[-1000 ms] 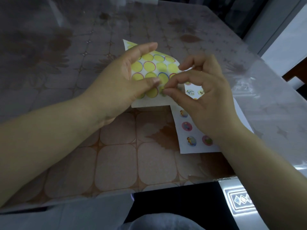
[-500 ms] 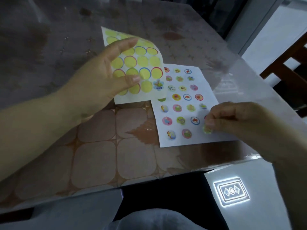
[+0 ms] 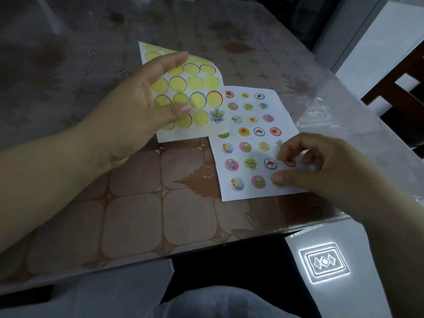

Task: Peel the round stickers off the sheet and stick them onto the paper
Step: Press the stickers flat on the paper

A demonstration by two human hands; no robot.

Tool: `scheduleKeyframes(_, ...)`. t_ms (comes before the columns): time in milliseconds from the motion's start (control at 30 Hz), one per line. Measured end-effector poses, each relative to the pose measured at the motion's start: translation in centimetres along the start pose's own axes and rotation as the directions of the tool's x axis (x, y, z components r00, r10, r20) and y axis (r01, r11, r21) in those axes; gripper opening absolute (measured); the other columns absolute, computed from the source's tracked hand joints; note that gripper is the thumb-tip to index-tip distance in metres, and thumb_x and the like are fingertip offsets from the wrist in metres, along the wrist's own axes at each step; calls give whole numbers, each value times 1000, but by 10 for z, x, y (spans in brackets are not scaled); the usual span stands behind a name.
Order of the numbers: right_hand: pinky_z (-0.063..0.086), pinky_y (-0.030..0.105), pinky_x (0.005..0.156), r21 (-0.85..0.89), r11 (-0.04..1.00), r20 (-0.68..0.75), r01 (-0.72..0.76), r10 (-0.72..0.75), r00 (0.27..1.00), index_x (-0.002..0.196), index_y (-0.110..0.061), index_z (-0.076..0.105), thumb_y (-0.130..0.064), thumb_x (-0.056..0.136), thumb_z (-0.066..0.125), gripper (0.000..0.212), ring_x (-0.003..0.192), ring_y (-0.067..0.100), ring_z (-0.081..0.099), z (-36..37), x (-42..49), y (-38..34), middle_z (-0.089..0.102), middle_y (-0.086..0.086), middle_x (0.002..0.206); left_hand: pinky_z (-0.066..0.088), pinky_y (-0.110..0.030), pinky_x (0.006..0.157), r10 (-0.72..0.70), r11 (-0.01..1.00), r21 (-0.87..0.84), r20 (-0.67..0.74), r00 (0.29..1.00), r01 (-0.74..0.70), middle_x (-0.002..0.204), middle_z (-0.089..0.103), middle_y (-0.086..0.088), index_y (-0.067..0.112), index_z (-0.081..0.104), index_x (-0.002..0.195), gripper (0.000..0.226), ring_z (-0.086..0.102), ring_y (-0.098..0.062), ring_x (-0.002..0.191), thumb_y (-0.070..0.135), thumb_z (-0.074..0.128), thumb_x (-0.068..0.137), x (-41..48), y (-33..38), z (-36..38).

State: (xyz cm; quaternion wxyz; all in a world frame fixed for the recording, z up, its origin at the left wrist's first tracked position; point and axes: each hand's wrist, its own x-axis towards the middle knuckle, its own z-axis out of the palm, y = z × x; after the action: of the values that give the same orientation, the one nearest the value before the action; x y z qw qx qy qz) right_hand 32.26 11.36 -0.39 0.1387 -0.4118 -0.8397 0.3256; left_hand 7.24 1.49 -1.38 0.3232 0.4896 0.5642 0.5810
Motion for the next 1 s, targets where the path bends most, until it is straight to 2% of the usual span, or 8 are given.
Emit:
scheduleKeyframes(167,33,20,59,-140,990,0,11,-11,1000,69,-26,56,-50,48,77,39,69,2,45,-1,3,2,53,-11,90,47,-28,98,-5,1000,-25,10,1000,5,137,50,8,42,48,124,61,57,-11,116,13,64,73,-1,0,0)
scheduleKeyframes(333,36,9,60,-99,984,-38,151,-156,987,72,-30,57,-67,59,52,39,76,-5,49,6,12,-28,56,-15,87,49,-23,93,-11,999,-39,36,999,13,135,52,6,37,47,127,64,60,-9,111,10,71,74,-1,1,1)
scheduleKeyframes(467,43,11,58,61,966,-47,252,-250,967,87,-31,52,-39,82,62,14,75,-1,57,21,32,-54,63,-12,90,45,-28,100,-11,999,-39,29,1000,12,140,48,6,37,47,127,62,55,-12,119,12,65,74,-1,2,1)
scheduleKeyframes(600,41,16,49,351,889,-126,296,-268,955,84,-24,55,-13,81,70,19,60,13,57,37,47,-62,66,11,74,39,-36,107,-11,999,-31,17,1000,12,142,45,8,34,45,131,63,49,-12,126,11,63,76,-2,4,0)
scheduleKeyframes(700,50,22,60,397,839,-186,371,-322,928,84,-25,64,-9,76,74,21,65,26,61,44,51,-56,62,21,76,40,-33,106,-8,999,-40,32,999,9,142,44,8,31,43,134,63,51,-12,124,9,62,77,-2,5,0)
scheduleKeyframes(767,57,35,72,412,822,-217,392,-330,919,87,-26,70,-10,75,75,21,75,30,65,47,51,-53,65,20,80,45,-26,99,-12,997,-69,42,999,15,141,45,5,29,43,134,64,53,-12,120,3,63,80,-2,4,0)
scheduleKeyframes(833,57,45,72,438,809,-254,392,-307,917,85,-28,73,-12,73,77,20,78,29,67,48,49,-52,70,15,82,49,-23,93,-13,995,-98,46,999,17,140,45,5,29,43,133,64,56,-11,117,-2,63,81,-1,3,1)
scheduleKeyframes(1000,58,34,70,427,806,-269,410,-319,909,78,-29,72,-10,72,77,20,77,13,70,46,48,-53,71,-19,74,51,-20,83,-43,984,-171,34,999,48,133,50,8,27,43,134,66,63,-6,100,-6,61,80,-1,3,2)
